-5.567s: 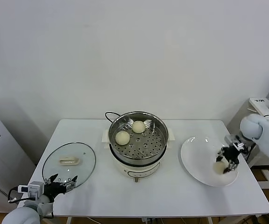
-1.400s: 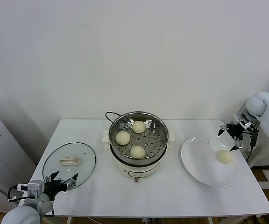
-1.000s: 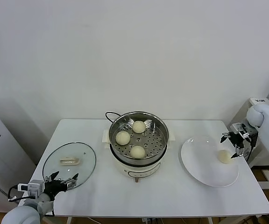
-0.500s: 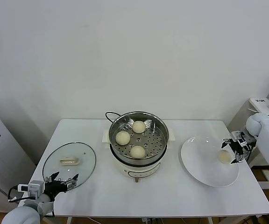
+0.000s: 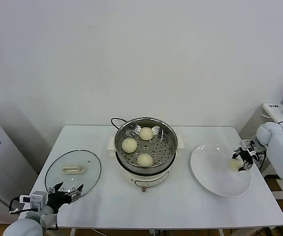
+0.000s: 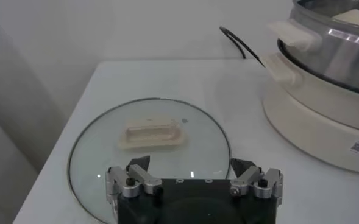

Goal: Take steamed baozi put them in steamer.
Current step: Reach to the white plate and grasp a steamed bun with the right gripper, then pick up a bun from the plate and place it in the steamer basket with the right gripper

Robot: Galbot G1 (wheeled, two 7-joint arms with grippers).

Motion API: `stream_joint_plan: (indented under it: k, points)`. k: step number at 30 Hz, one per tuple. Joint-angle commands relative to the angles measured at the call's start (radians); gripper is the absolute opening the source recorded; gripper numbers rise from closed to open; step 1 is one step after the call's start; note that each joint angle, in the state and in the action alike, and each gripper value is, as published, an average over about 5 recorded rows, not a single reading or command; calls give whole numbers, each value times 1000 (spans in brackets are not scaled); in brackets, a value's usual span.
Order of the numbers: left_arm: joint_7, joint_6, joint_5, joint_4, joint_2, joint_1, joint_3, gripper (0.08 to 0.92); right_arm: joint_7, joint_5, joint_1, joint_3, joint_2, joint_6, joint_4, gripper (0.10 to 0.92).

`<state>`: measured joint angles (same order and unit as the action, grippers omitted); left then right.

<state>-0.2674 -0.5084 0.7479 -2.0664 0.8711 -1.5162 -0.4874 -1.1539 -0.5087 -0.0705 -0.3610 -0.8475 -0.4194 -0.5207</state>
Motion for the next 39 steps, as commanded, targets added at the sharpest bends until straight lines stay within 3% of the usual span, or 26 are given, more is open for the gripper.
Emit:
stream_joint_plan:
  k: [1,4,9,21,31,39]
  points:
    - [0,0,0,1,0,0,-1,823,-43,10,-6,12,-7,9,3,506]
    - [-1,0,0,0,0,0,-2,823,-62,49,-3,-14,4,19,-20,451]
    - [-2,-2,-3,-2,4,0,-3,823,-100,157,25,-102,47,47,-88,434]
    - [-21,-23,-24,-8,22,0,-11,823,-171,655,425,-641,216,223,-390,441]
    - [-25,-26,-31,-16,29,-1,-11,823,-153,903,779,-998,153,389,-530,440]
    - [-25,-28,-30,-22,22,4,-1,823,-91,1046,917,-1111,31,532,-625,441]
